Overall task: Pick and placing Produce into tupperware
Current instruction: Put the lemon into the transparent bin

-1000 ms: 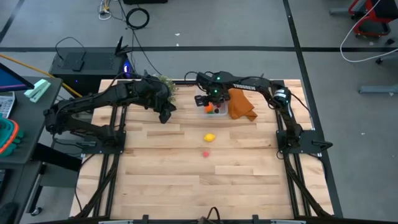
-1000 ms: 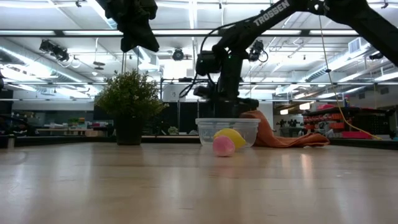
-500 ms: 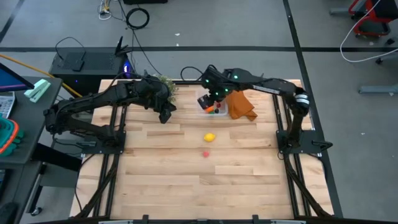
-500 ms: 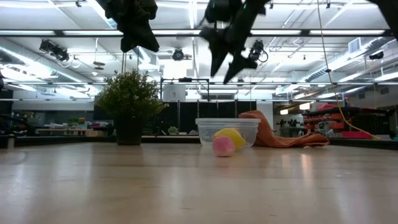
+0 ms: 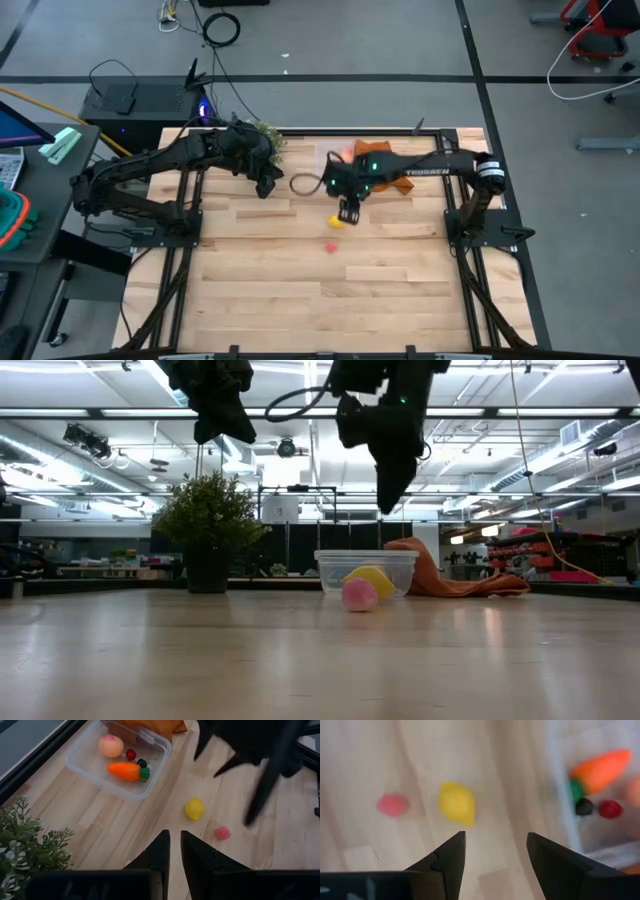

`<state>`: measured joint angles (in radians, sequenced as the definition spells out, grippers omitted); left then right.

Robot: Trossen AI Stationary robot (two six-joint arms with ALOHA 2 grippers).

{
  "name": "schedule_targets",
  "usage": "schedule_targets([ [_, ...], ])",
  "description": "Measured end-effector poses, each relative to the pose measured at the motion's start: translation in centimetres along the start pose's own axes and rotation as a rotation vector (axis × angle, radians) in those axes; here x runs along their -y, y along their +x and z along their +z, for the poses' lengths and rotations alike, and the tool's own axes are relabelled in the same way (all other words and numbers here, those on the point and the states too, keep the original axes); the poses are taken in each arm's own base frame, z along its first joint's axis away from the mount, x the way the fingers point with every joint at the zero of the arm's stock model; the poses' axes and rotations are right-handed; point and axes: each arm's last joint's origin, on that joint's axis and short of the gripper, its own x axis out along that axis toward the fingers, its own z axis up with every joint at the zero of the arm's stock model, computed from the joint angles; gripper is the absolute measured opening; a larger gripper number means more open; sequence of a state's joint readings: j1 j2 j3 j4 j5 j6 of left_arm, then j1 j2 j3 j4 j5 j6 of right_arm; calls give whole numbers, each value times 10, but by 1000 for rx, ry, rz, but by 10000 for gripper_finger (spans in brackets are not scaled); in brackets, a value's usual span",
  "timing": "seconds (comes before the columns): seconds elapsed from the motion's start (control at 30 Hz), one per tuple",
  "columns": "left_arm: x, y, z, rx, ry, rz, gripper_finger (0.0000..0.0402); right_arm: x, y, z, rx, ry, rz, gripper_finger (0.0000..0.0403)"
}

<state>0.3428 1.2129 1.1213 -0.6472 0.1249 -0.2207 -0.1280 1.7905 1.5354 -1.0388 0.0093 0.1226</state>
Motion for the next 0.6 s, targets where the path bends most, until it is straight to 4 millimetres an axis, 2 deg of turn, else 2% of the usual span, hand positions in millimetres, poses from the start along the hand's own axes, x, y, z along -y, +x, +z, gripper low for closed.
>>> schedule_targets([
  [0.17, 0, 0, 0, 0, 0, 0, 53, -25, 28, -15, -4, -217, 20, 184],
  [0.27, 0, 0, 0, 0, 0, 0, 52, -35, 40, -20, 25, -280, 32, 194],
  [0.43, 0, 0, 0, 0, -2, 0, 52, -38, 52, -20, 98, -289, 39, 217],
  [0.6, 0, 0, 0, 0, -2, 0, 53, -32, 65, -18, 82, -290, 33, 230],
])
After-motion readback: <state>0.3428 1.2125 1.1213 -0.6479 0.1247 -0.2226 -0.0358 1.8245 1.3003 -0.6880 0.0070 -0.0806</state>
